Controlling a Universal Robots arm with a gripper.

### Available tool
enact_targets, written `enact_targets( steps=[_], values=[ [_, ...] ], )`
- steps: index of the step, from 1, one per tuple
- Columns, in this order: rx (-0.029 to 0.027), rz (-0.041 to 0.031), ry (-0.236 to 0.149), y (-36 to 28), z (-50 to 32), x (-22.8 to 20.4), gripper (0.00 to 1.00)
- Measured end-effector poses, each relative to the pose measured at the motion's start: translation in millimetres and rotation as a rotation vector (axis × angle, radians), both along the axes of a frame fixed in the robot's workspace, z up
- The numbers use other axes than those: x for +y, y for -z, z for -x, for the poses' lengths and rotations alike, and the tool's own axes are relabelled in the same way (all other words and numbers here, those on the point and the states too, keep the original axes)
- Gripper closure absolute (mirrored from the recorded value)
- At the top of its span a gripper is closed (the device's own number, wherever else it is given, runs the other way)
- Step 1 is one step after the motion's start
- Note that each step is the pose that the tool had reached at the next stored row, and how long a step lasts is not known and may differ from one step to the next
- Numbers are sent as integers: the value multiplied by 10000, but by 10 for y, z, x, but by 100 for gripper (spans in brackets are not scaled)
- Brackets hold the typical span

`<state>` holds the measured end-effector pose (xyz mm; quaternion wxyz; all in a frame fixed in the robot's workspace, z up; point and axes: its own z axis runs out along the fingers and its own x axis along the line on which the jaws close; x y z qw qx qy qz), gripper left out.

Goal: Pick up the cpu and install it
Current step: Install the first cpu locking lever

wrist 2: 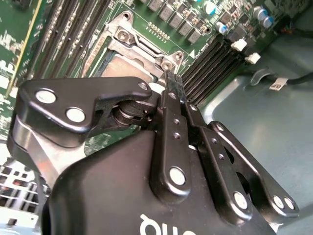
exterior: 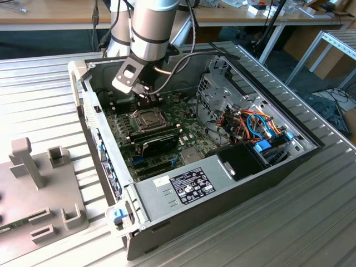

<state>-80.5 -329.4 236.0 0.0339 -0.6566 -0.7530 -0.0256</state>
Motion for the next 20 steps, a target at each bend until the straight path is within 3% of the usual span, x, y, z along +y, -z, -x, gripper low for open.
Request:
enact_targets(
  steps=[9,10,15,17,20],
  values=[
    [-1,-1,-2023,1,0,0,89],
    [-1,-1,-2177,0,0,0,89],
    [0,-1,-2208,1,0,0,89],
    [-1,-1,-2871,0,0,0,89],
    [0,-1,-3438,1,0,0,89]
  ],
)
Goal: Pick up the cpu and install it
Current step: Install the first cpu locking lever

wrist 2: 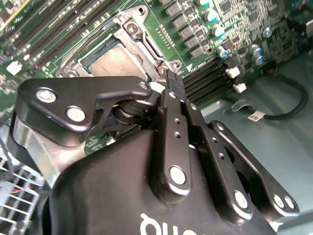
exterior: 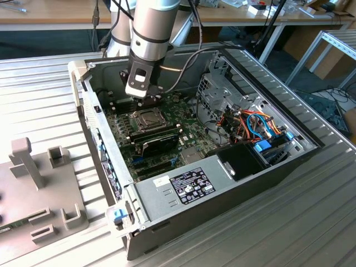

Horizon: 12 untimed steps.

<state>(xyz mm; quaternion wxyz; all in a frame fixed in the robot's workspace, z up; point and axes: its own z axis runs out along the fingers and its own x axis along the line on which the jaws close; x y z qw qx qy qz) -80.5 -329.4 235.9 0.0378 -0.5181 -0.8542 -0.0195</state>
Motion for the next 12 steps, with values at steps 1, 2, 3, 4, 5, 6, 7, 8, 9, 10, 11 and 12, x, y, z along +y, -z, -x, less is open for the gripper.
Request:
enact_targets(
  steps=[1,2,3,4,5,6,7,8,9,10,11,12],
  values=[
    [-1,0,-196,0,0,0,89],
    [-1,0,-513,1,0,0,89],
    [-1,0,-687,1,0,0,89],
    [0,0,-862,1,0,0,89],
    [0,0,-1057,1,0,0,89],
    [0,0,-1238,2,0,0,89],
    [0,0,-1488,2,0,0,89],
    [0,0,-1668,2,0,0,89],
    [1,1,-1978,3,0,0,89],
    [0,0,-2180,3,0,0,89],
    [0,0,-2338,4,0,0,89],
    [0,1,-2671,4,0,0,89]
  ],
)
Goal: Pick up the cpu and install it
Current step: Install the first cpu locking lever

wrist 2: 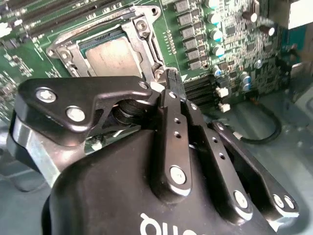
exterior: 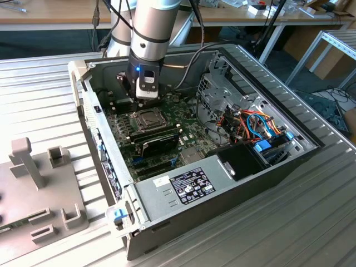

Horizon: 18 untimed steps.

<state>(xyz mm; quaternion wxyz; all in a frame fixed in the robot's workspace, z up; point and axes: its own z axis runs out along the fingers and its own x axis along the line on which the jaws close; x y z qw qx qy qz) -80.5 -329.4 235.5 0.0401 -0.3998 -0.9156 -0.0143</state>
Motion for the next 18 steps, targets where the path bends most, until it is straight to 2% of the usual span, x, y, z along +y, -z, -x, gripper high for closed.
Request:
enact_targets(
  steps=[6,9,18],
  values=[
    [0,-1,-1107,2,0,0,89],
    [0,-2,-1864,4,0,0,89],
    [0,-2,-3630,9,0,0,89]
  ],
)
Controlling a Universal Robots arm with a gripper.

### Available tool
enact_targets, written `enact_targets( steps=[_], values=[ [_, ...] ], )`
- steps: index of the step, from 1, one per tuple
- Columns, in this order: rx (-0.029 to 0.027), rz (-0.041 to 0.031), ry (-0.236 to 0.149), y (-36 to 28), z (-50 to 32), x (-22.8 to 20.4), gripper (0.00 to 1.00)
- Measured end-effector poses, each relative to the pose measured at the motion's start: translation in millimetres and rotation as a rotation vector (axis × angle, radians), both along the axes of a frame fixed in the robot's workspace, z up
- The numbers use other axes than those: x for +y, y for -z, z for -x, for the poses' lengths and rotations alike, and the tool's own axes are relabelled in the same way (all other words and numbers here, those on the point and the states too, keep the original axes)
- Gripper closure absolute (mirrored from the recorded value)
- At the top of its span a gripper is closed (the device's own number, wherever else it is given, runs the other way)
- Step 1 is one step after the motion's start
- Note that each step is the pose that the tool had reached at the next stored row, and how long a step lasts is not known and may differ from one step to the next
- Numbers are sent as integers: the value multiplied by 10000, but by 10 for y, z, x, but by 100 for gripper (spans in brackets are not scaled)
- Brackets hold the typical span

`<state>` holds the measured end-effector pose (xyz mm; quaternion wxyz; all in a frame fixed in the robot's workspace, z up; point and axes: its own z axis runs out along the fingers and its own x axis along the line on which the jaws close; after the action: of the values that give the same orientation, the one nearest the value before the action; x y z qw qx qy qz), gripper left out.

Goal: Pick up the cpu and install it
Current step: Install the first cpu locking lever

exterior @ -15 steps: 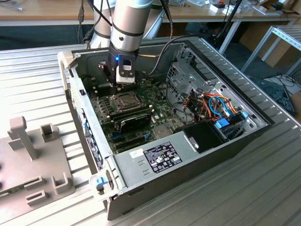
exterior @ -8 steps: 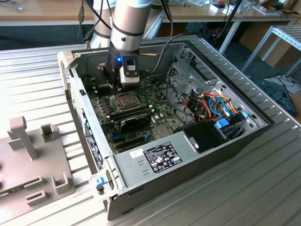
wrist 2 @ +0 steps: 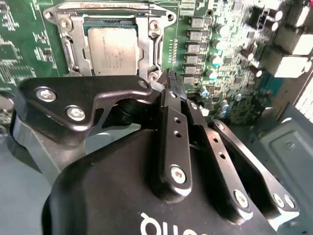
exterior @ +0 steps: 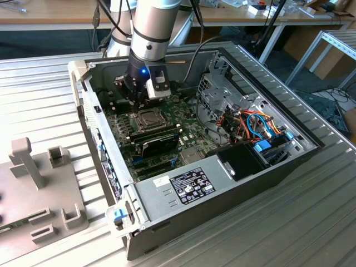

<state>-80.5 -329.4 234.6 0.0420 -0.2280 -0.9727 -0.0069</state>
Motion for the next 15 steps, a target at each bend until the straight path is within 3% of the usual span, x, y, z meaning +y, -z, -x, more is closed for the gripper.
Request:
enact_targets(
  steps=[6,8,11,15],
  values=[
    [-5,-12,-1322,3,0,-1,89],
    [-22,-114,-1769,5,0,0,89],
    [-45,-319,-2127,5,0,0,89],
    [-54,-370,-2246,4,0,0,89]
  ],
)
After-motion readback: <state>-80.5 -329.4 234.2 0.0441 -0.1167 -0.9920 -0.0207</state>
